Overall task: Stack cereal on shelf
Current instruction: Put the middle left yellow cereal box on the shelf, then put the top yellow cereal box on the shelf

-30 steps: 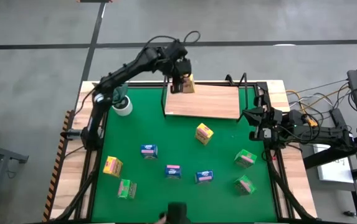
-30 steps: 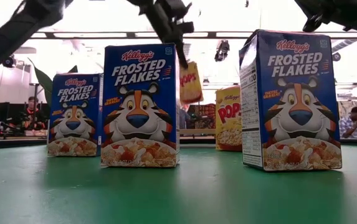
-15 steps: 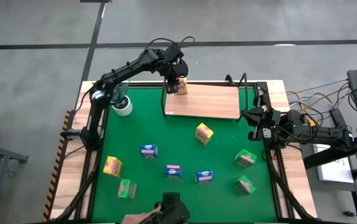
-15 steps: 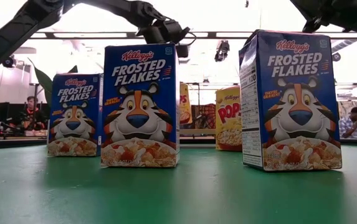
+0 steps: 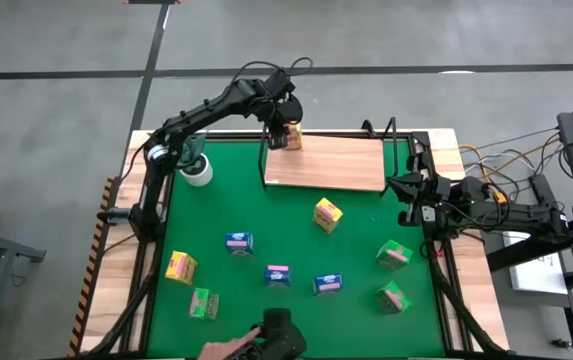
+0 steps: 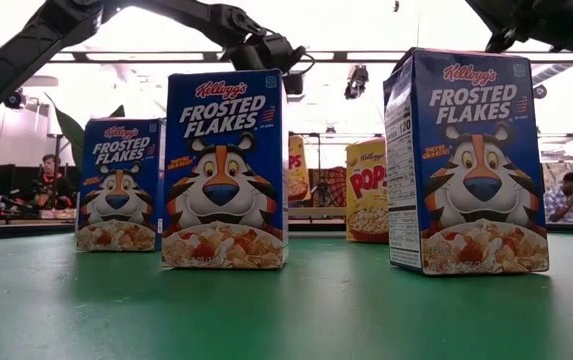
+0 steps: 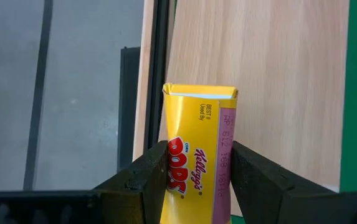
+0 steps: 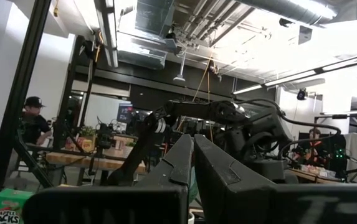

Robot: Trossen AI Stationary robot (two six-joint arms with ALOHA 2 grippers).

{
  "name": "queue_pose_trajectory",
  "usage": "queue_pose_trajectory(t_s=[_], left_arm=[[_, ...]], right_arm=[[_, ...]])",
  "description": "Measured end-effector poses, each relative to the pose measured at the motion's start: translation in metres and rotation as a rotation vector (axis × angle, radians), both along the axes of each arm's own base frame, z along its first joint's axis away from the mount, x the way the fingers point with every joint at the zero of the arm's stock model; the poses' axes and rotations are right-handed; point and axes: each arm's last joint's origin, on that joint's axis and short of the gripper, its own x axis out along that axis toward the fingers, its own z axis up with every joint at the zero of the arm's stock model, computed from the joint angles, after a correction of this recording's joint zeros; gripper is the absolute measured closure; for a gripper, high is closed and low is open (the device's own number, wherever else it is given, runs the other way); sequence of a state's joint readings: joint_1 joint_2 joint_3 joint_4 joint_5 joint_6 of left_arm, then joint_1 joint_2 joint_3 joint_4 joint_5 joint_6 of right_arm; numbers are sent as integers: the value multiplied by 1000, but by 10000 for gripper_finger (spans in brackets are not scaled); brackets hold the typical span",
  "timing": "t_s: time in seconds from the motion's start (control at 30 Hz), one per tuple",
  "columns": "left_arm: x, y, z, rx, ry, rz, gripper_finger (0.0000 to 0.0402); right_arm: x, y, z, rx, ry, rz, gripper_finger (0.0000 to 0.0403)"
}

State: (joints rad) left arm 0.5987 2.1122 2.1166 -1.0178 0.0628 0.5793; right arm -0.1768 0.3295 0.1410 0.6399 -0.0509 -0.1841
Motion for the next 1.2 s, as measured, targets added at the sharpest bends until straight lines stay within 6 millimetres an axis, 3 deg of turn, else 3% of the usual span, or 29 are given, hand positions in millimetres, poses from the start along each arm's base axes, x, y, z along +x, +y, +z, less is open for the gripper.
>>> queue_pose_trajectory(t_s=[0.23,0.4,0.67,0.9,1.2], left_arm=[[6,4,-14,-15,19,0,249],[9,6,-23,-33,35,7,205],[10,4,-19,-27,29,5,144],[9,-6,4,-30,40,-18,139],[12,-40,49,-24,-58,-18,139]], right_arm=[[0,0,0,0,0,0,394],[0,0,0,0,1,0,394],[0,0,0,0,0,0,394],[0,0,0,3,0,2,394],[0,0,0,0,-1,0,394]])
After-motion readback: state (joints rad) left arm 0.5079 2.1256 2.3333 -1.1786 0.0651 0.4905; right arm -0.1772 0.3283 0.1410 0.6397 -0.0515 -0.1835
